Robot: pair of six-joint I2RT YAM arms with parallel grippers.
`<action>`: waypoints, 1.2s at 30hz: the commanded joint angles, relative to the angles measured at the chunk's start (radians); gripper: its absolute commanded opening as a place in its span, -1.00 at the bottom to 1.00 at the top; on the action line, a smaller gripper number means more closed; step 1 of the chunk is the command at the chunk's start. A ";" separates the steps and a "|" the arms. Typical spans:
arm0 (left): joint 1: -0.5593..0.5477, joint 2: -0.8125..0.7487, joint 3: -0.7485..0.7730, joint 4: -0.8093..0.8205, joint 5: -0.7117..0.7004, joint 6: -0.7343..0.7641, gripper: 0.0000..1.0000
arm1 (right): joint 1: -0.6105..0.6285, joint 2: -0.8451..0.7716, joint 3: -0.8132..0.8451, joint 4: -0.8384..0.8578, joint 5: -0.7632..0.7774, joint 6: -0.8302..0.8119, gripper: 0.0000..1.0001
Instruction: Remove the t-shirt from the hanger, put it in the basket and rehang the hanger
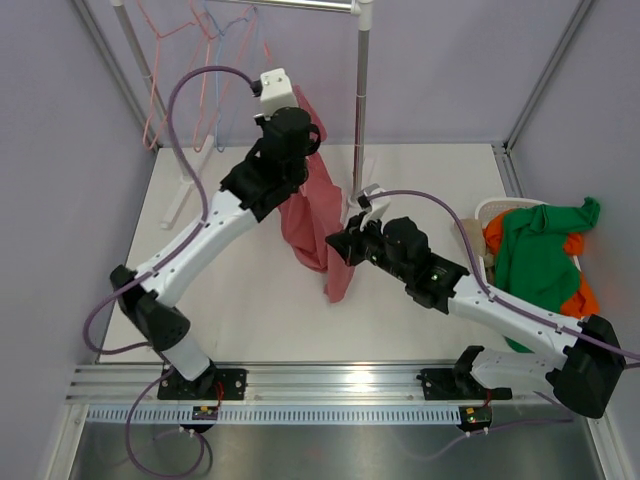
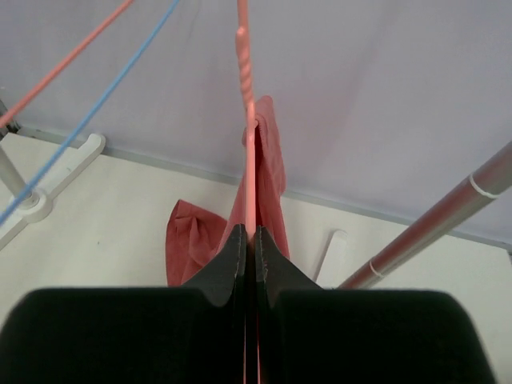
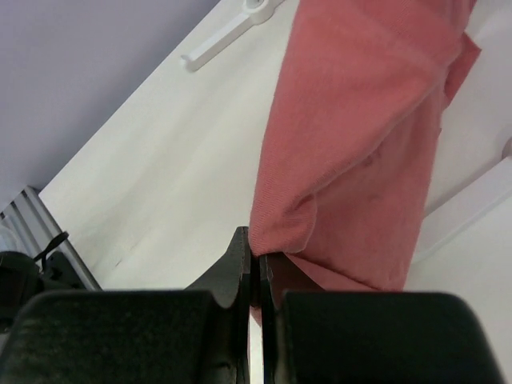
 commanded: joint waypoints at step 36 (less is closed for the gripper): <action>0.189 -0.552 -0.416 0.098 0.741 0.205 -1.00 | -0.618 0.329 1.264 -0.821 -0.073 -0.166 -1.00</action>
